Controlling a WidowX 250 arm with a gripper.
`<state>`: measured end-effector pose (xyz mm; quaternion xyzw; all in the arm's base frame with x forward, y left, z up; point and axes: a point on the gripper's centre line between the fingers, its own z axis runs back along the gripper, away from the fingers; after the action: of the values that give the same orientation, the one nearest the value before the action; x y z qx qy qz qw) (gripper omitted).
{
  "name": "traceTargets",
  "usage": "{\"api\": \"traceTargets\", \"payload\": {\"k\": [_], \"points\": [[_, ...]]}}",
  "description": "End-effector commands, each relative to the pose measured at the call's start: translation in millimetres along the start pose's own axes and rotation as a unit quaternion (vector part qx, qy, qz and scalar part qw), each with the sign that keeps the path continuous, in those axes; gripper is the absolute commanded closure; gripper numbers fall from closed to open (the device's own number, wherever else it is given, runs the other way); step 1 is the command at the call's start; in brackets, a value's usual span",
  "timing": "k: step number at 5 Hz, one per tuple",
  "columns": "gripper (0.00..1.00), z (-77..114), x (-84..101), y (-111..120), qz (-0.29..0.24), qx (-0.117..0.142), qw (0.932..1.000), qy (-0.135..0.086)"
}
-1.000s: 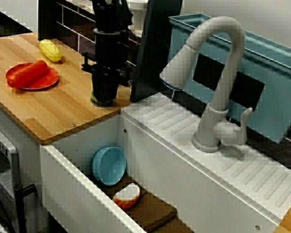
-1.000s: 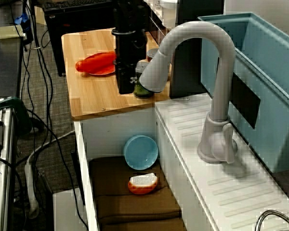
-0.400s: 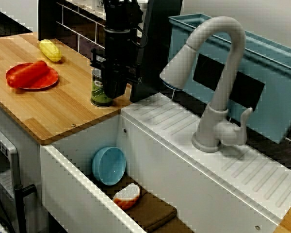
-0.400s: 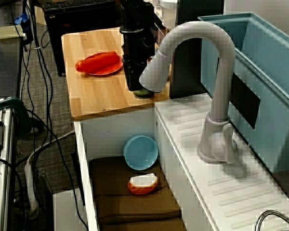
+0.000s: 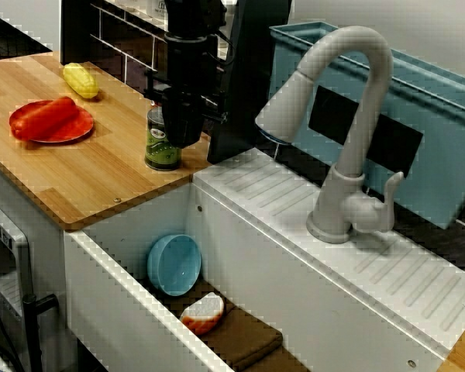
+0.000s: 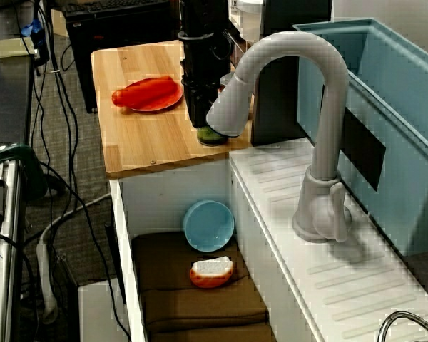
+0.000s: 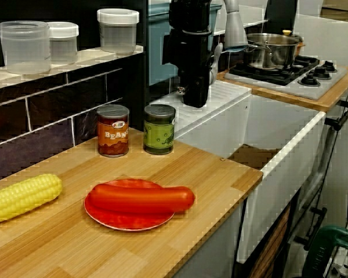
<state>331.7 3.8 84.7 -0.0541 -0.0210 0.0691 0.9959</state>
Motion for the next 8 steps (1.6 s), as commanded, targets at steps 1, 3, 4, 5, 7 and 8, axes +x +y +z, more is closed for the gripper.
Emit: {"api": "traceTargets", "payload": {"k": [1, 3, 4, 5, 7, 8], "points": [[1.0, 45.5, 1.9, 24, 0.037, -0.015, 0.9965, -0.073], [1.0, 59.2, 7.9, 41, 0.1, -0.052, 0.9886, -0.1], [1.0, 58.4, 9.1, 44, 0.12, -0.06, 0.9851, -0.107], [1.0, 62.4, 10.4, 49, 0.157, -0.083, 0.9773, -0.116], [1.0, 62.4, 18.5, 57, 0.174, -0.09, 0.9728, -0.124], [1.0, 62.3, 17.8, 57, 0.17, -0.097, 0.9713, -0.135]]}}
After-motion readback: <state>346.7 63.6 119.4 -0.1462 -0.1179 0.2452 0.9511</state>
